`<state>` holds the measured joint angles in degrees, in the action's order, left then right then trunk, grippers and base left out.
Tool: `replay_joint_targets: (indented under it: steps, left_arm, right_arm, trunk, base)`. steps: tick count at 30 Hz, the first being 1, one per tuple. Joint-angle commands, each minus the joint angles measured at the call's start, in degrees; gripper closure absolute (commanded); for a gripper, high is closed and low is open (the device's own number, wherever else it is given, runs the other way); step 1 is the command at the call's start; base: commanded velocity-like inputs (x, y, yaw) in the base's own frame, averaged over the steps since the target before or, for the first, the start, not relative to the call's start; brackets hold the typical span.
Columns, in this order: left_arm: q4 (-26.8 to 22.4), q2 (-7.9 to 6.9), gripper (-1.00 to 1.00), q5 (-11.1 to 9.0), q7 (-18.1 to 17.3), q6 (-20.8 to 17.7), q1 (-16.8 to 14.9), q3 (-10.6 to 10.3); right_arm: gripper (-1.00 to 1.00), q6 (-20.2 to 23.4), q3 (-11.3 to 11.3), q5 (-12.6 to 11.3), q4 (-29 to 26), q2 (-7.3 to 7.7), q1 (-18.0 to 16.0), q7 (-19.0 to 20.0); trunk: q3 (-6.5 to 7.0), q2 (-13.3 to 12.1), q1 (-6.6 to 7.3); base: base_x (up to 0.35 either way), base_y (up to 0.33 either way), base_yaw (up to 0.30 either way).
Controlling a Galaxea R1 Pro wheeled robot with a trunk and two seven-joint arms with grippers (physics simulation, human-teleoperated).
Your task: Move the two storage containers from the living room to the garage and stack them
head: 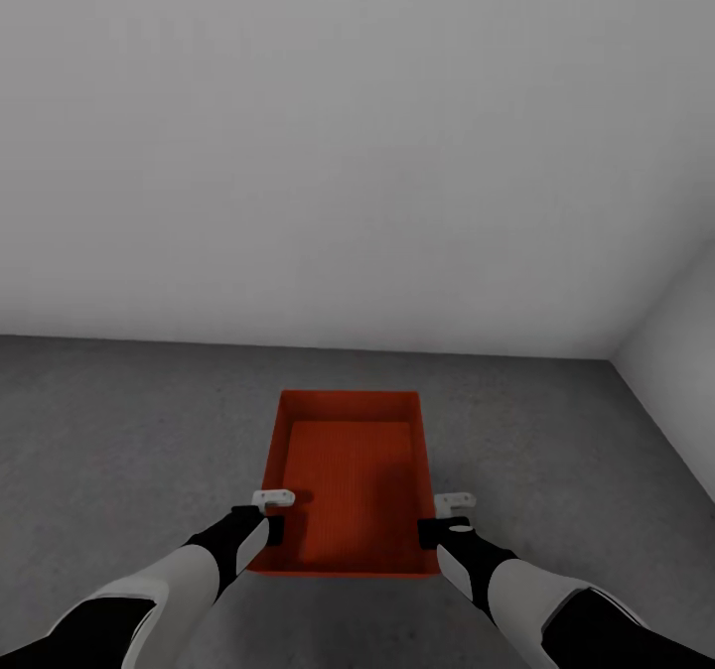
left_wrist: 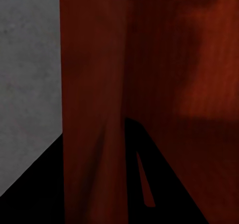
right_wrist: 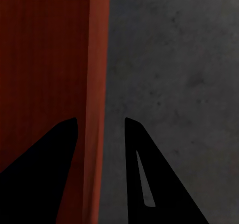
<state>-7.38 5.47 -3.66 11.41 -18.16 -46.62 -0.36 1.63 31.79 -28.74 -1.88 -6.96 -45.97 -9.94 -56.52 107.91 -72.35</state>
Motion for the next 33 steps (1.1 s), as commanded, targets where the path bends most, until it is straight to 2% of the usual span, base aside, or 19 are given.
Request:
replay_joint_targets:
  steps: [1, 20, 33]
  left_arm:
    - [-0.36, -1.16, 1.0, 1.78, 0.81, -0.39, -0.01, 0.1]
    - [-0.5, -1.13, 1.0, 1.78, 0.81, -0.39, -0.01, 0.07]
    - [-0.36, -1.07, 1.0, 1.81, 0.81, -0.39, -0.01, 0.08]
  right_arm:
    - [1.0, 0.13, 0.29, -0.97, 0.29, 0.02, 0.0, -0.34]
    - [1.0, 0.13, 0.29, -0.97, 0.29, 0.02, 0.0, -0.33]
    - [1.0, 0.13, 0.29, -0.97, 0.29, 0.02, 0.0, -0.34]
  trunk:
    - [-0.04, 0.03, 0.0]
    - [-0.04, 0.03, 0.0]
    - [-2.37, 5.25, -2.85]
  base:
    - [0.0, 0.0, 0.0]
    - [0.0, 0.0, 0.0]
    - [0.0, 0.0, 0.0]
